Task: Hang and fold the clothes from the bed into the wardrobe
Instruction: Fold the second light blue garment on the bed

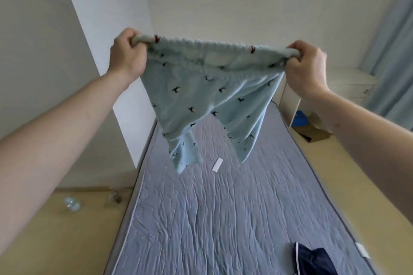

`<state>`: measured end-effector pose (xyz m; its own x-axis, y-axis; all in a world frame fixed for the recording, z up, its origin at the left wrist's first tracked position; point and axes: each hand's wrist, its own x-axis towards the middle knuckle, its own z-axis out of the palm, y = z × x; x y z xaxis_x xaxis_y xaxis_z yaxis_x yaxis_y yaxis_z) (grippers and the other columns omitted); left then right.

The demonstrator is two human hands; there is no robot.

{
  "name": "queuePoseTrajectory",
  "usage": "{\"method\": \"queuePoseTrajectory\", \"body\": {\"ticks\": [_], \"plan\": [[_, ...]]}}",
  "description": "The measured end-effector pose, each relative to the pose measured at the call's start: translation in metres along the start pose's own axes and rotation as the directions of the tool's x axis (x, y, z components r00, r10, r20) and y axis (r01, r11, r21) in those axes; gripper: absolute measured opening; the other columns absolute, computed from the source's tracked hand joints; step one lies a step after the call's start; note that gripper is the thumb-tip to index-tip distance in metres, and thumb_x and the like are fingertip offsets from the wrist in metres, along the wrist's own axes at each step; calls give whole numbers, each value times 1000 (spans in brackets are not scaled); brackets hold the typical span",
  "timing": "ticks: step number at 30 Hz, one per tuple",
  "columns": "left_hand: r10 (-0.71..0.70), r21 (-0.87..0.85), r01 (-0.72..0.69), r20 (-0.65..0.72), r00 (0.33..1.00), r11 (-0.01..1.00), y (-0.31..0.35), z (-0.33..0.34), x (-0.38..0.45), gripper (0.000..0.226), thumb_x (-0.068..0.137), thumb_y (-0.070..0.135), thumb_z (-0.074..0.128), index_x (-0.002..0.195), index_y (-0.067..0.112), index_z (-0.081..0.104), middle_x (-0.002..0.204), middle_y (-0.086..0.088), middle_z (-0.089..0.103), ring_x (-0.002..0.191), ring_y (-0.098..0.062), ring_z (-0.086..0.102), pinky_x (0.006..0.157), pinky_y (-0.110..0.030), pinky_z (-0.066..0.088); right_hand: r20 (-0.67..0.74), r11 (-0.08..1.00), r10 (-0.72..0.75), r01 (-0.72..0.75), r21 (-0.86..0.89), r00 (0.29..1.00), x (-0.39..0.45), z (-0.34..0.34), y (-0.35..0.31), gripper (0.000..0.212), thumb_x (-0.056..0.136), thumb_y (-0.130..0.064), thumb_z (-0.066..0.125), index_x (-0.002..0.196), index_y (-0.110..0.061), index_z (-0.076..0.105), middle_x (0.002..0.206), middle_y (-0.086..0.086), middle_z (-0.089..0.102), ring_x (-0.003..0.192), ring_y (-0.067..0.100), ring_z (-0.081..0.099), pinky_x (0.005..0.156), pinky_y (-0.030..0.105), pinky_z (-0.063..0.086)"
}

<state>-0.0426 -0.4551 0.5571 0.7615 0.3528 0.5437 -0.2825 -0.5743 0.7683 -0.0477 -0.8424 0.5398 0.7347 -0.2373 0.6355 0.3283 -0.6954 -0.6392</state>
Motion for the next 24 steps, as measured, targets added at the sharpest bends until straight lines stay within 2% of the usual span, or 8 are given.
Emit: {"method": "queuePoseTrajectory", "body": {"ticks": [3,5,8,10,15,19,22,24], "plan": [[-21,107,10,103,994,994,-47,10,-51,12,90,27,57,88,16,62,85,0,63,83,-21,53,67,-31,37,122,998,16,-9,-62,992,-50,15,36,27,72,-5,44,81,-13,68,78,8,67,78,29,63,68,40,55],[-95,165,59,219,971,985,-89,20,-95,15,88,26,59,85,12,61,79,-4,63,78,-26,55,66,-35,39,232,990,40,-8,-139,972,-95,29,70,19,77,-1,50,76,-12,65,75,7,64,73,28,59,63,38,51],[-291,250,207,375,880,946,-161,36,-166,10,84,30,62,76,24,63,68,9,61,71,-22,56,65,-34,44,444,966,159,-45,-256,882,-169,56,127,21,87,-2,54,74,-16,63,70,1,61,64,24,58,52,32,45],[-390,318,262,458,799,911,-209,50,-214,18,80,33,61,70,20,54,62,9,50,64,-21,49,60,-35,37,560,932,286,-92,-350,777,-217,75,167,21,90,-7,53,76,-21,62,73,-5,60,64,21,60,50,30,45],[-643,567,335,522,561,753,-322,79,-352,17,94,19,60,81,15,51,81,1,52,67,-13,45,53,-20,26,743,864,449,-29,-503,497,-348,121,255,15,88,-12,53,83,-22,63,84,-8,60,73,17,55,55,21,35],[-763,697,319,542,351,642,-403,94,-464,23,91,12,57,77,19,39,80,0,43,68,-15,37,60,-30,27,773,796,586,4,-605,241,-466,147,311,15,89,-18,51,92,-26,64,94,-8,58,81,16,55,66,28,44],[-795,763,229,557,239,604,-441,99,-546,34,93,14,55,71,27,33,86,-6,48,73,-19,39,65,-33,30,744,747,664,-24,-665,73,-552,152,346,6,94,-27,54,91,-30,58,98,-8,56,84,17,54,69,27,46],[-803,789,159,565,191,593,-461,100,-596,34,95,16,54,70,27,34,89,1,45,77,-21,43,67,-33,33,730,729,684,-28,-684,-11,-605,150,367,7,96,-35,57,99,-30,61,102,-9,53,87,16,53,71,26,44]]}}
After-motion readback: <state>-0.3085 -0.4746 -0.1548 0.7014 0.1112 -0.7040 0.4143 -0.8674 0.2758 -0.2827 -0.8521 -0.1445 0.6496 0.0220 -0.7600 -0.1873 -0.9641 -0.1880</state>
